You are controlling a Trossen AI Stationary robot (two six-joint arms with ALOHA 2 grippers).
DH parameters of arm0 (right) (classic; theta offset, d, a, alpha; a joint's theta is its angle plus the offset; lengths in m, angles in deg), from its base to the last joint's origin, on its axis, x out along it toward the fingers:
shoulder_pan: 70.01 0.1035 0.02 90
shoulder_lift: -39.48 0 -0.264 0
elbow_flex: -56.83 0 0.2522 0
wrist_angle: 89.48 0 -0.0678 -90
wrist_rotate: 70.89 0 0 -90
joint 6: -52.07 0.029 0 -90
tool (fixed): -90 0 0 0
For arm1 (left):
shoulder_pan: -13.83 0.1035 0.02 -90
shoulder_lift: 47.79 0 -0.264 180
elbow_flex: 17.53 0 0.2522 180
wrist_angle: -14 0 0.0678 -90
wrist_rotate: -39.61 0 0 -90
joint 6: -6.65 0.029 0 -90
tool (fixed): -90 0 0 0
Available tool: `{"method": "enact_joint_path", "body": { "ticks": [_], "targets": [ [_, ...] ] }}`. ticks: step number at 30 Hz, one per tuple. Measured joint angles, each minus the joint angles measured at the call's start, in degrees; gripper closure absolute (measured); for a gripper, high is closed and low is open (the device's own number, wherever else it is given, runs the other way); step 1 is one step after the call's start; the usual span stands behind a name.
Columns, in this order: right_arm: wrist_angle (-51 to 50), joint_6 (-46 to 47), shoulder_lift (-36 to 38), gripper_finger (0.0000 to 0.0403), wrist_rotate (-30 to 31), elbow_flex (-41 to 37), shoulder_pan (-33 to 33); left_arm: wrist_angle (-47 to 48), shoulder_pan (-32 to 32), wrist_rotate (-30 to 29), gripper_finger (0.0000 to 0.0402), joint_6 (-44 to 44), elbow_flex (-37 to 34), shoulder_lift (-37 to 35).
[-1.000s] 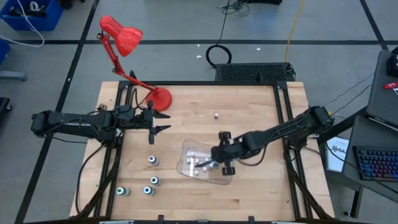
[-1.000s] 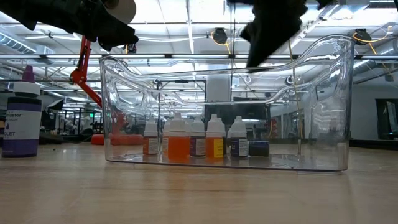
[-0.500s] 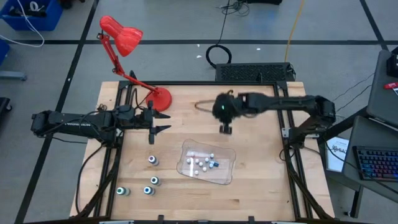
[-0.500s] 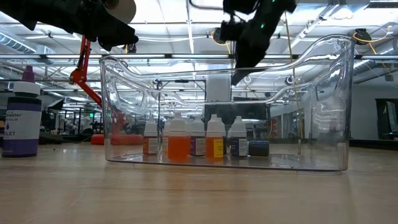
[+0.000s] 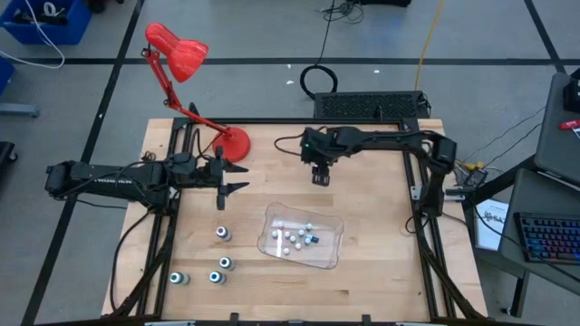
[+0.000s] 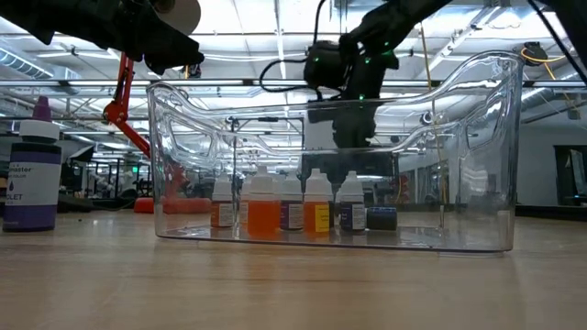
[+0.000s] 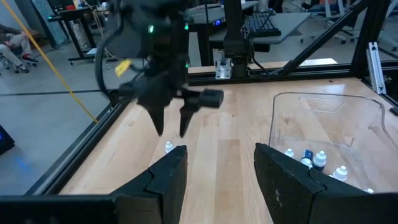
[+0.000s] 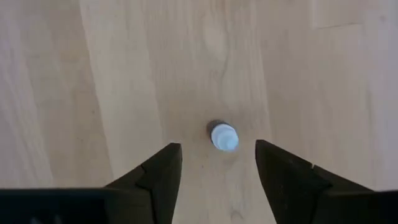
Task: Pick & Place food coloring
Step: Put the red food coloring bottle into the transparent bin
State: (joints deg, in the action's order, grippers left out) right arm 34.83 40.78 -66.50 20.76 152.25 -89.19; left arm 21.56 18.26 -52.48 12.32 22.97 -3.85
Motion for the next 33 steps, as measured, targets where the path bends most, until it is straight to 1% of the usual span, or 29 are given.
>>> {"method": "enact_joint_path", "body": {
  "ticks": [3,11,17,33],
  "targets": [
    [-1.40,-0.34,-3.12,0.0214,0.78,2.28,-0.04,0.00,0.00,0.00,0.0215,-0.04,0.00,-0.02],
    [-2.14,-1.44,-6.28,0.0217,1.26,2.50,-0.98,0.06,-0.02,0.00,0.0215,0.00,0.00,-0.02],
    [-0.51,-1.44,-6.47,0.0218,1.20,2.50,-1.29,0.00,-0.02,0.00,0.0215,0.02,0.00,-0.02],
    [-0.09,-1.46,-7.35,0.0218,0.97,2.50,-1.75,-0.01,0.00,0.00,0.0215,0.02,0.00,-0.02]
  ]
}}
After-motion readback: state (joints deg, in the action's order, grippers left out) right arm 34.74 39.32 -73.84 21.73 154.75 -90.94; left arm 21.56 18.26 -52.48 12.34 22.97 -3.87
